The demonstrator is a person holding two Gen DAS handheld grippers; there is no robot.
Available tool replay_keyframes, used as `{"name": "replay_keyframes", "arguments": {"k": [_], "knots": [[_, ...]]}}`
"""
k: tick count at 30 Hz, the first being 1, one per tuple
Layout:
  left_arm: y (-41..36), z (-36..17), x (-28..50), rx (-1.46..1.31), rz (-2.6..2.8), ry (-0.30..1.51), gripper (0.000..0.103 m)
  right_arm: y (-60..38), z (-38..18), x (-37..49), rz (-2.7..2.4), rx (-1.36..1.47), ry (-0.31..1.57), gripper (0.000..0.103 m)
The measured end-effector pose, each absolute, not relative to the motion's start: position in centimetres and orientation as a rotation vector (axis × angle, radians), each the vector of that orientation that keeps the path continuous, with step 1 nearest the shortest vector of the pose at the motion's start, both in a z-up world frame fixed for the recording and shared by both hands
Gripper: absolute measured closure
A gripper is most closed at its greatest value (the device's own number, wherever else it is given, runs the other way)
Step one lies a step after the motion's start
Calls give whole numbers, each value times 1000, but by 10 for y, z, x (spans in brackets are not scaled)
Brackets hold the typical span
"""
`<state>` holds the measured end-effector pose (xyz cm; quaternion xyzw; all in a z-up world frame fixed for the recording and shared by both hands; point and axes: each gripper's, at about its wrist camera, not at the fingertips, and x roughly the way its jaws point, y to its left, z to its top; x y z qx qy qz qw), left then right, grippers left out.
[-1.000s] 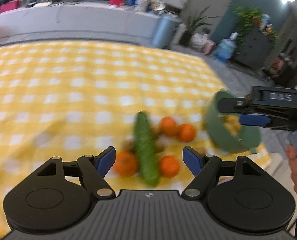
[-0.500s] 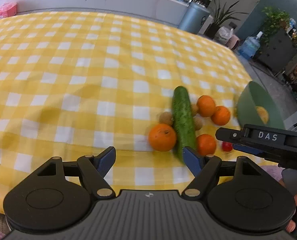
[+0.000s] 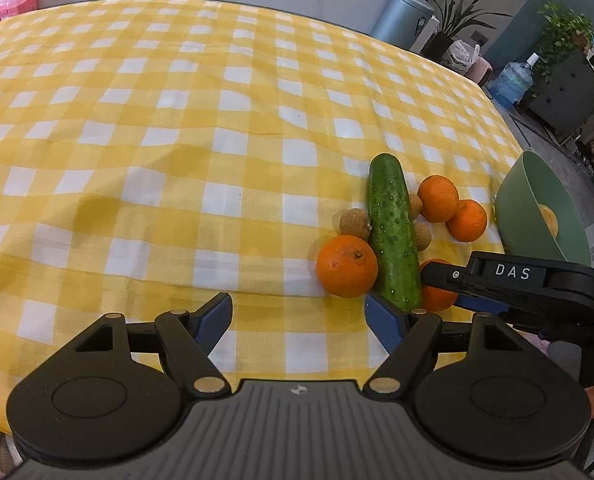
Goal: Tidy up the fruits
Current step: 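Move the left gripper to the orange beside the cucumber and grasp it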
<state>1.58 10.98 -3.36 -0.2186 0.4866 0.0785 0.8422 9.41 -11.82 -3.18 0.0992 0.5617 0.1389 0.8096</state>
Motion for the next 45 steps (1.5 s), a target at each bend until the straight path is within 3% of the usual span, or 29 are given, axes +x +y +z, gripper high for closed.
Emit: {"name": "replay_keyframes", "arguments": {"k": [7, 13, 35, 45], "knots": [[109, -32, 15, -456, 163, 1023, 14, -118, -29, 93, 312, 176, 1177, 64], [108, -32, 16, -453, 150, 1022, 14, -112, -23, 87, 298, -79, 1148, 64], [110, -41, 22, -383, 49, 1001, 14, -116, -34, 99, 331, -50, 1071, 62], [104, -51, 33, -356, -53, 903, 22, -115, -35, 99, 390, -36, 1056, 62]]}}
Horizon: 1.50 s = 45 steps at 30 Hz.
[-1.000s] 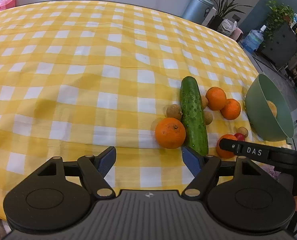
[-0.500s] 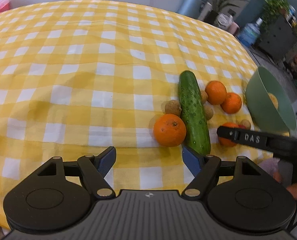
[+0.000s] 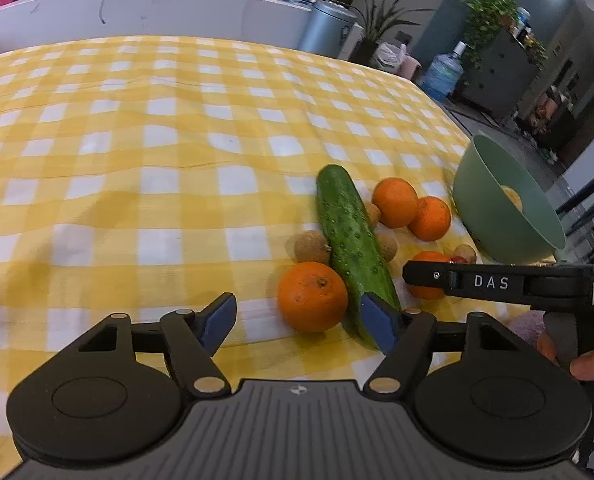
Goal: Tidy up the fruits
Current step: 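Move the left gripper to the orange beside the cucumber and grasp it, then lift the orange with the left gripper while the right gripper grasps another orange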
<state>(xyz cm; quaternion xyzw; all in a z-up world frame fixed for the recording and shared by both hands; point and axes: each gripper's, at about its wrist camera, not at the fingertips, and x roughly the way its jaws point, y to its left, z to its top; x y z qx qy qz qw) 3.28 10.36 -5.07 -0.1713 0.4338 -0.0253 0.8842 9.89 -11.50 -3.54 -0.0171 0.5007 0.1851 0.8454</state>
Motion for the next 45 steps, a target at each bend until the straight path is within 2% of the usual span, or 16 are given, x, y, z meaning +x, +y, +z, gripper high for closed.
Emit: {"name": "replay_keyframes", "arguments": {"k": [10, 13, 15, 16, 17, 20, 29, 31, 33, 36, 43, 45], "knots": [[109, -68, 48, -433, -117, 889, 25, -118, -36, 98, 417, -20, 1062, 62], [116, -70, 51, -470, -139, 880, 30, -118, -36, 98, 418, -19, 1064, 62], [118, -70, 51, -472, -131, 886, 48, -118, -36, 98, 417, -18, 1064, 62], [120, -70, 51, -482, -128, 886, 48, -118, -36, 98, 417, -17, 1064, 62], [121, -71, 51, -498, -131, 885, 55, -118, -36, 98, 417, -17, 1064, 62], [122, -72, 50, -519, -137, 886, 55, -118, -36, 98, 416, -18, 1063, 62], [112, -58, 37, -355, -88, 925, 55, -116, -36, 96, 413, -30, 1056, 62], [110, -57, 37, -320, -96, 920, 53, -115, -36, 95, 416, -44, 1052, 62], [106, -58, 39, -282, -70, 905, 43, -114, -36, 95, 417, -47, 1051, 62], [95, -63, 43, -203, -65, 922, 40, -116, -36, 96, 418, -42, 1052, 62], [101, -64, 42, -228, -57, 919, 44, -117, -37, 96, 418, -34, 1055, 62], [99, -63, 41, -209, -62, 922, 50, -117, -37, 96, 418, -33, 1055, 62]]}}
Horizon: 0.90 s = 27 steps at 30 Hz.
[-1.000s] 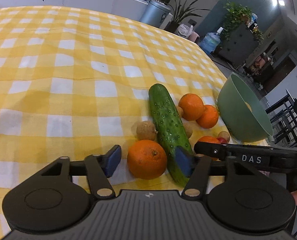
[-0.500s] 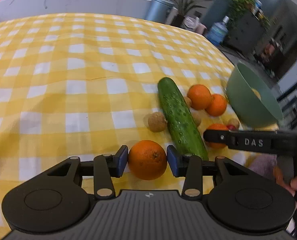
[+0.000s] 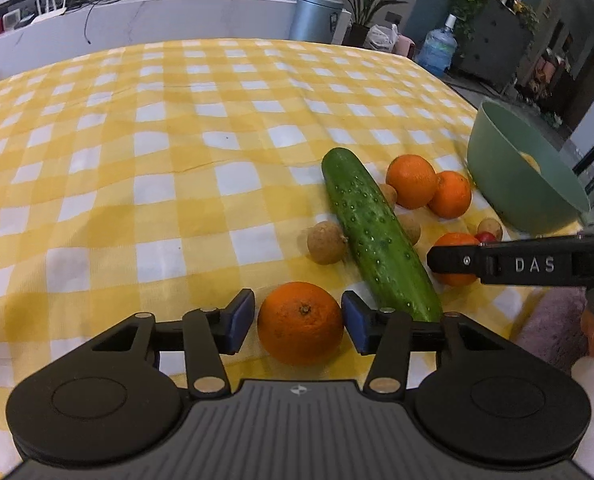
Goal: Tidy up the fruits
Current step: 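Lift the orange with the left gripper while the right gripper grasps another orange, then carry both oranges over the green colander and open both grippers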
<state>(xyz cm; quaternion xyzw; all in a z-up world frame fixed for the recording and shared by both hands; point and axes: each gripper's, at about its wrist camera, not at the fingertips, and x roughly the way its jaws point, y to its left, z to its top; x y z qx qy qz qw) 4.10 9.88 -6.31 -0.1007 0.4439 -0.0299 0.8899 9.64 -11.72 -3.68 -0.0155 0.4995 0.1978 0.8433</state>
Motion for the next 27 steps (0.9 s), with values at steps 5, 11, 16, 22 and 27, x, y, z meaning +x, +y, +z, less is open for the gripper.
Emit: {"name": "replay_keyframes", "arguments": {"k": [5, 11, 16, 22, 27], "knots": [[97, -61, 40, -206, -68, 926, 53, -116, -36, 95, 417, -45, 1046, 62], [95, -49, 33, -189, -62, 838, 53, -115, -34, 94, 424, -46, 1031, 62], [90, -38, 28, -173, -75, 802, 53, -117, -29, 91, 437, -28, 1004, 62], [75, -20, 21, -142, -111, 762, 53, -123, -19, 89, 470, 15, 972, 62], [58, -3, 14, -118, -150, 717, 53, -139, -2, 83, 501, 92, 924, 62]]}}
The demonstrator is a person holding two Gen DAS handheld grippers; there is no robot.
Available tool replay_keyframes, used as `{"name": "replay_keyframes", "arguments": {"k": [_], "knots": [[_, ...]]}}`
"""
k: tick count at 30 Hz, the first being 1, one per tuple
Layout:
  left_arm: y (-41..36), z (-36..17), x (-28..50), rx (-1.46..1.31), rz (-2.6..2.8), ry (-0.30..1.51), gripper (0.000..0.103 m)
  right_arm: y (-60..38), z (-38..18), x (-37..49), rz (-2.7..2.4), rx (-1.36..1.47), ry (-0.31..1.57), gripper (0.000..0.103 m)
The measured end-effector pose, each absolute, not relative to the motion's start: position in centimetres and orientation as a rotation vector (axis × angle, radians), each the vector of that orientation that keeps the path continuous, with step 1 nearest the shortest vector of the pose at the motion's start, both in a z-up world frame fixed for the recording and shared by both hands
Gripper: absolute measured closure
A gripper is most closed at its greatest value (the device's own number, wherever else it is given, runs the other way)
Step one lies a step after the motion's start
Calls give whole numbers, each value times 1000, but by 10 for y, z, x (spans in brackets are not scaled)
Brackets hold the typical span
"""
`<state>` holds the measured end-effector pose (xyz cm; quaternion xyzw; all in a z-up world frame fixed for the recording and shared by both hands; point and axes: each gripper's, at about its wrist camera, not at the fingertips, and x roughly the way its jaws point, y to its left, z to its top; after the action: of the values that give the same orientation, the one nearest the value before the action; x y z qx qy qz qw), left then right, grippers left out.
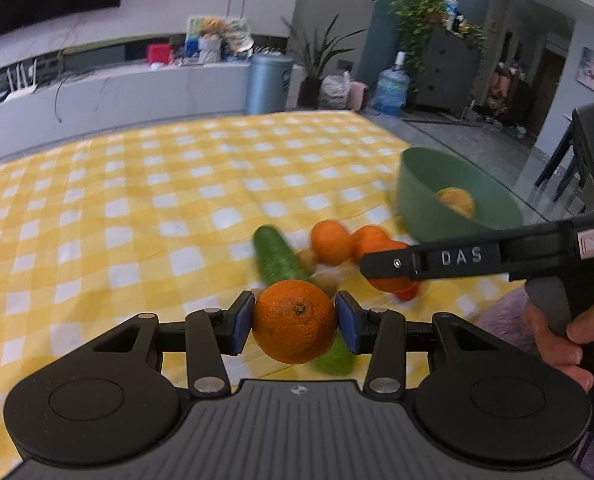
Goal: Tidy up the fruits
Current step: 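Carry both oranges over the green colander and open both grippers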
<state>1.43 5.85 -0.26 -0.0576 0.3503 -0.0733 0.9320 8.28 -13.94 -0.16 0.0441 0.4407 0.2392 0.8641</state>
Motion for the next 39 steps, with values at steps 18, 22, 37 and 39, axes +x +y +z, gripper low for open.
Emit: {"name": "replay_keyframes", "arguments": {"k": [18, 22, 37, 39], "knots": [[-50, 79, 17, -73, -407, 495, 53, -341, 67, 68, 213, 472, 643, 62], [-68, 73, 56, -103, -432, 531, 53, -376, 54, 71, 149, 559, 646, 62], [-97, 0, 214, -185, -417, 779, 53, -365, -9, 117, 206, 639, 673, 62], [-96, -5, 218, -180, -407, 785, 53, -366, -11, 119, 208, 643, 671, 62]]}}
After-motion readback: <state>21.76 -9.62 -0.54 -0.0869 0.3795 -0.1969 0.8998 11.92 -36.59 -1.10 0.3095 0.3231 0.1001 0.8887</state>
